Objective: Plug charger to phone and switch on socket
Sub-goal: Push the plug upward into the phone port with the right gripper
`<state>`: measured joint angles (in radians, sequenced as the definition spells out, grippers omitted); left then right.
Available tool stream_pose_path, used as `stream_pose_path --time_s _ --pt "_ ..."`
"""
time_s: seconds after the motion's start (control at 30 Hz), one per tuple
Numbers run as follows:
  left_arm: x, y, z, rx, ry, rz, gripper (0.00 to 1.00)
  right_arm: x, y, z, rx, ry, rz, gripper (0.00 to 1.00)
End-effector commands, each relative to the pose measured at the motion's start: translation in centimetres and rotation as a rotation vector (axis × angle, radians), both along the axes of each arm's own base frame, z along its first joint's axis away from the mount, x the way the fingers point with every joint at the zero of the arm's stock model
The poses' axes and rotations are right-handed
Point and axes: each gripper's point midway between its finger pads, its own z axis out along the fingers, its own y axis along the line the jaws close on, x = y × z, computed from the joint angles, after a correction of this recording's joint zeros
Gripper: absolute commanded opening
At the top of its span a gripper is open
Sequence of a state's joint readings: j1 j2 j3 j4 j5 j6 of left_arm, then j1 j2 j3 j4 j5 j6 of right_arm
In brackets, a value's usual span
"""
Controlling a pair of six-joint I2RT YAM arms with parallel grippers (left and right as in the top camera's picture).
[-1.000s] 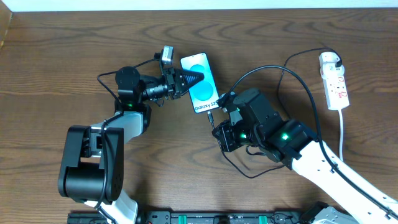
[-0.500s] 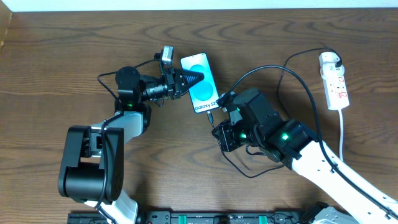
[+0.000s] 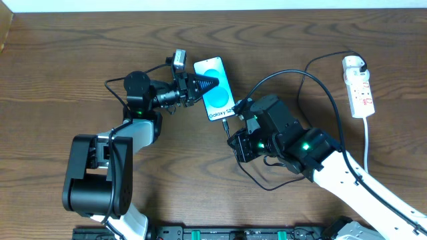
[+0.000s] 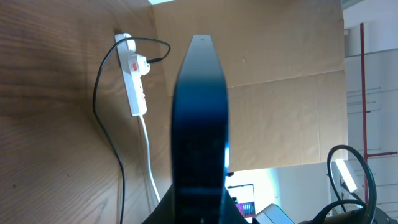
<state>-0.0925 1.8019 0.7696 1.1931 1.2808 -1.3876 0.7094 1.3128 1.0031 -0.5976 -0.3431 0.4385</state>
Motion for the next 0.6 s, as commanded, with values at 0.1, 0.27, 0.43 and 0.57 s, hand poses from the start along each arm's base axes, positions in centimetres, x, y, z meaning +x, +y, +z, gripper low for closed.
stream_pose_path --time_s 0.1,0.27,0.43,0.57 --pt "-0.16 -0.02 0.69 -0.002 -0.025 -0.016 0.07 -0.14 0.19 0.11 0.007 0.001 -0.001 0.01" --pt "-0.16 -0.02 0.7 0.0 -0.033 -0.015 0.07 -0.12 0.19 0.11 0.007 0.0 -0.001 0.01" --pt "-0.16 -0.02 0.69 0.0 -0.035 -0.015 0.07 -0.13 0.17 0.08 0.006 0.001 -0.003 0.01" --pt "-0.16 -0.02 0.69 0.0 -0.035 -0.015 0.08 0.3 -0.15 -0.04 -0.007 0.0 -0.041 0.01"
